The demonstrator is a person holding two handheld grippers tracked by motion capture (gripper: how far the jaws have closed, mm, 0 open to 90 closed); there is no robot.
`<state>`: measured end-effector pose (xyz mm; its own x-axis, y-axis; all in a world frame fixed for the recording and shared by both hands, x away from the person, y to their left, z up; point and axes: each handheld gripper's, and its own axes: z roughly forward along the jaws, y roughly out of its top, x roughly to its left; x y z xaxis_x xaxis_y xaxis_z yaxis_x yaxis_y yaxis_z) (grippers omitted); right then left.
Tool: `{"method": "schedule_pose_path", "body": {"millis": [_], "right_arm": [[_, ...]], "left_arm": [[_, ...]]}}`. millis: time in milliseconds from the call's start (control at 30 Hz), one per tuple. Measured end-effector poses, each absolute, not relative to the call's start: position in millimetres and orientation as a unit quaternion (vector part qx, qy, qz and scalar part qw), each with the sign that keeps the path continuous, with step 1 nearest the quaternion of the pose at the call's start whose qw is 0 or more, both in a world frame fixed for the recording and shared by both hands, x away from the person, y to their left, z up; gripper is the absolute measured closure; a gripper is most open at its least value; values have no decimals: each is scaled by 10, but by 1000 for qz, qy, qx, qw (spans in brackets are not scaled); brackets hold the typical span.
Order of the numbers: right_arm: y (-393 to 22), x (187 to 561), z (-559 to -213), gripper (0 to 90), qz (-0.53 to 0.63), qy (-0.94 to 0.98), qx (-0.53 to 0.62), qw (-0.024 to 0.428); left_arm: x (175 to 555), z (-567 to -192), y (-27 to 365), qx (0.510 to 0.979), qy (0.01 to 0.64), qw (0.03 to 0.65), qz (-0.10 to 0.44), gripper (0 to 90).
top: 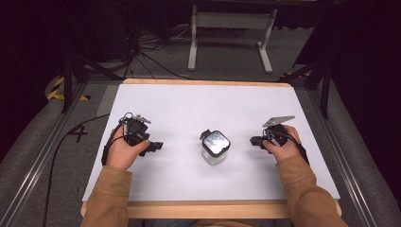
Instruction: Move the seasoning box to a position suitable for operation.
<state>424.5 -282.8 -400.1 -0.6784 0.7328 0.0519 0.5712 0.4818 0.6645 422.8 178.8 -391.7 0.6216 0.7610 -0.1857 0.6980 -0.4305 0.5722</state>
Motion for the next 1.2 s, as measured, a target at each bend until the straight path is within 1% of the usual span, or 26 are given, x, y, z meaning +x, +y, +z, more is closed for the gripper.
{"method": "schedule_pose_path", "body": {"millis": [67,533,633,800,1067,1200], "right_arm": [[-2808,4237,-3985,834,346,851,377,116],[-2544,4228,-3899,841,386,859,322,101],[-2460,4255,-3930,851,387,864,303,107],[-2354,4282,-3987,855,389,872,277,105],[-2207,4286,-4082,844,387,881,259,87],[-2185,4283,-4112,843,382,883,258,87]], "left_arm": [[4218,-3907,1779,844,429,316,59,292],[4075,-3846,1809,849,414,321,66,274],[4056,-3846,1809,850,413,319,65,273],[4025,-3831,1813,850,413,319,67,272],[4010,-3827,1818,852,412,315,66,271],[4011,-3829,1815,852,413,315,63,271]]}}
